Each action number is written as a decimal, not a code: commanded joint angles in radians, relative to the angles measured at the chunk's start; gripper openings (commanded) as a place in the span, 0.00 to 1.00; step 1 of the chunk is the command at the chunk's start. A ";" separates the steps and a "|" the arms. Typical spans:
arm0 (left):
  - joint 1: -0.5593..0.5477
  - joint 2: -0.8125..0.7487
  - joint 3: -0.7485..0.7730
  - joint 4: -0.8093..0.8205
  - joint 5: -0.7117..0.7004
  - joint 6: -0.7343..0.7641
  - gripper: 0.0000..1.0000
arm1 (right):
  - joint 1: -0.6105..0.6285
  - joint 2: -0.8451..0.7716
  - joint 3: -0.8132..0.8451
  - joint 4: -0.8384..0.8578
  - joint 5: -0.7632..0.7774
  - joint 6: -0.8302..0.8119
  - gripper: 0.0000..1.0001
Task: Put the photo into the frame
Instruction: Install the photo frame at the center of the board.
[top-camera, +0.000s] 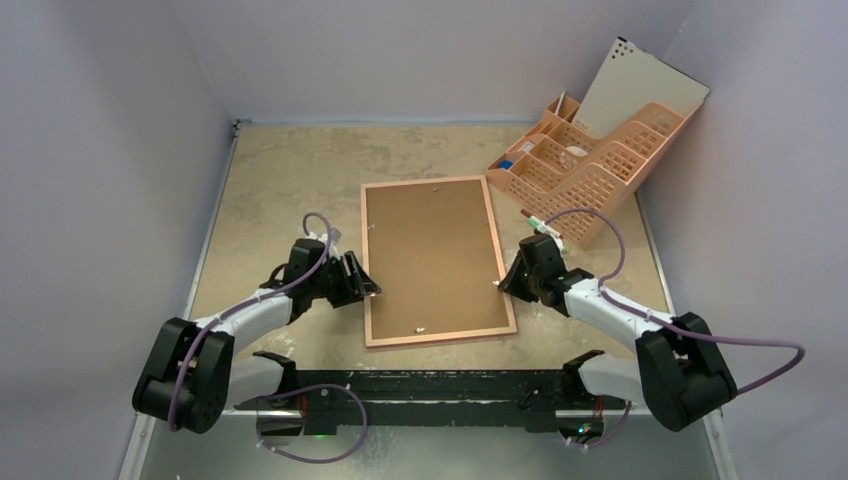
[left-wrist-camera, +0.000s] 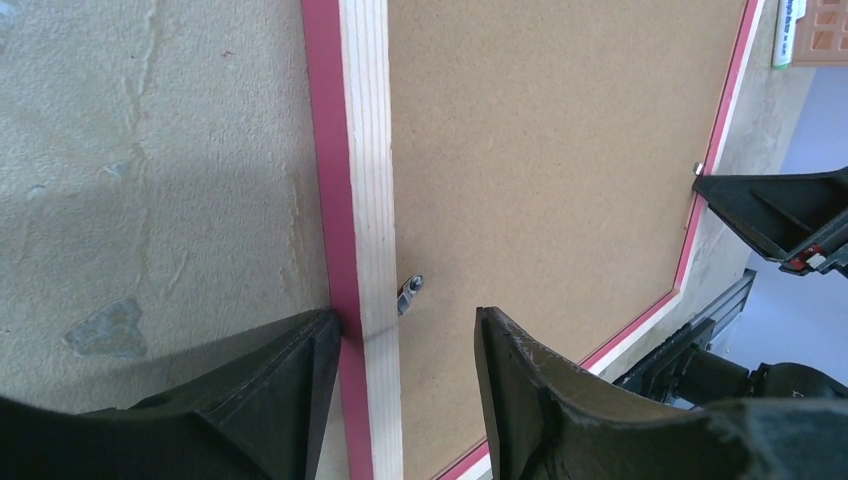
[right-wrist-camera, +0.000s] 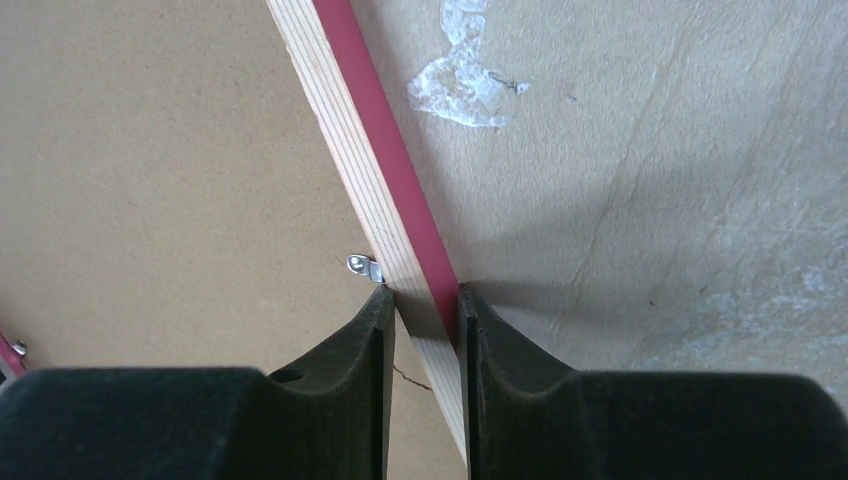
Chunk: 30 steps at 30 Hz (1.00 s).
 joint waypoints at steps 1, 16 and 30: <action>0.005 -0.027 -0.041 0.041 0.031 -0.027 0.54 | -0.004 0.028 -0.099 0.153 0.069 0.076 0.30; 0.004 -0.084 0.101 -0.122 -0.265 0.002 0.57 | 0.045 -0.138 -0.143 -0.014 -0.201 0.013 0.13; 0.006 -0.010 0.198 -0.078 -0.448 -0.039 0.61 | 0.045 0.057 0.231 -0.060 0.226 -0.083 0.75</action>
